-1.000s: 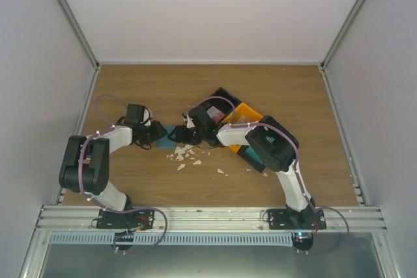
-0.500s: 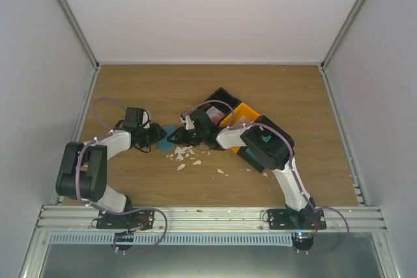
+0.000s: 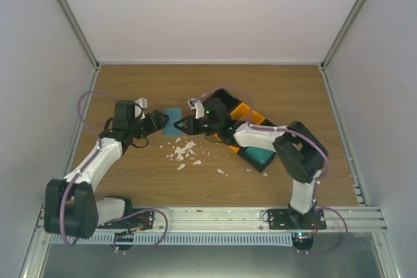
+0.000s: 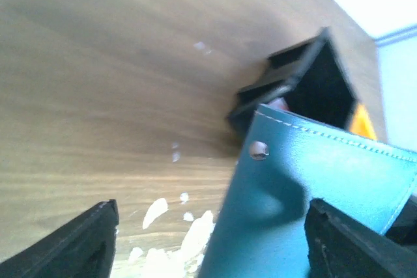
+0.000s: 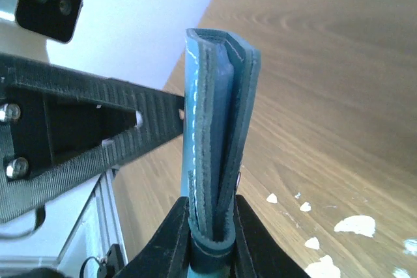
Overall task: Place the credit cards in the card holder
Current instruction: Open the card holder at the center of the board.
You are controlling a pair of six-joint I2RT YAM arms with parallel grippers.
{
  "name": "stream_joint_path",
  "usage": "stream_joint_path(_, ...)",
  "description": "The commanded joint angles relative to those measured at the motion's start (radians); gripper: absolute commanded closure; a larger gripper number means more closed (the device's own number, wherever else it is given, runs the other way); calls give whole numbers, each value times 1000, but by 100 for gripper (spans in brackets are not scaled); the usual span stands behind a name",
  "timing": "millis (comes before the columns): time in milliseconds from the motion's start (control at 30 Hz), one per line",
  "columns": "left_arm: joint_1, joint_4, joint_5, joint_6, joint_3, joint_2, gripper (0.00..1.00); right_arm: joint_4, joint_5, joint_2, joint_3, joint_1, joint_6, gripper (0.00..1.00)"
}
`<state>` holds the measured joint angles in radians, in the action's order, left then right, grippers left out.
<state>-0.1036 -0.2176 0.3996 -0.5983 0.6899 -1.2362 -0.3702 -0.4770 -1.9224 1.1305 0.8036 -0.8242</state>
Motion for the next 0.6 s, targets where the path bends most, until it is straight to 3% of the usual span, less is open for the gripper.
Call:
stream_joint_path(0, -4, -10, 123, 50, 80, 125, 15, 16, -57, 190, -91, -78, 177, 100)
stream_joint_path(133, -5, 2, 307, 94, 133, 208, 2, 79, -227, 336, -147, -157, 345, 99)
stream_joint_path(233, -5, -19, 428, 87, 181, 205, 1, 140, -292, 434, -152, -187, 487, 99)
stream_joint_path(367, -15, 73, 625, 67, 194, 217, 1, 185, -388, 516, -133, -192, 629, 100)
stream_joint_path(467, -25, 70, 651, 72, 220, 239, 1, 230, -425, 543, -95, -190, 711, 100)
stream_joint_path(567, -24, 25, 617, -34, 265, 267, 1, 277, -328, 547, -40, -176, 809, 100)
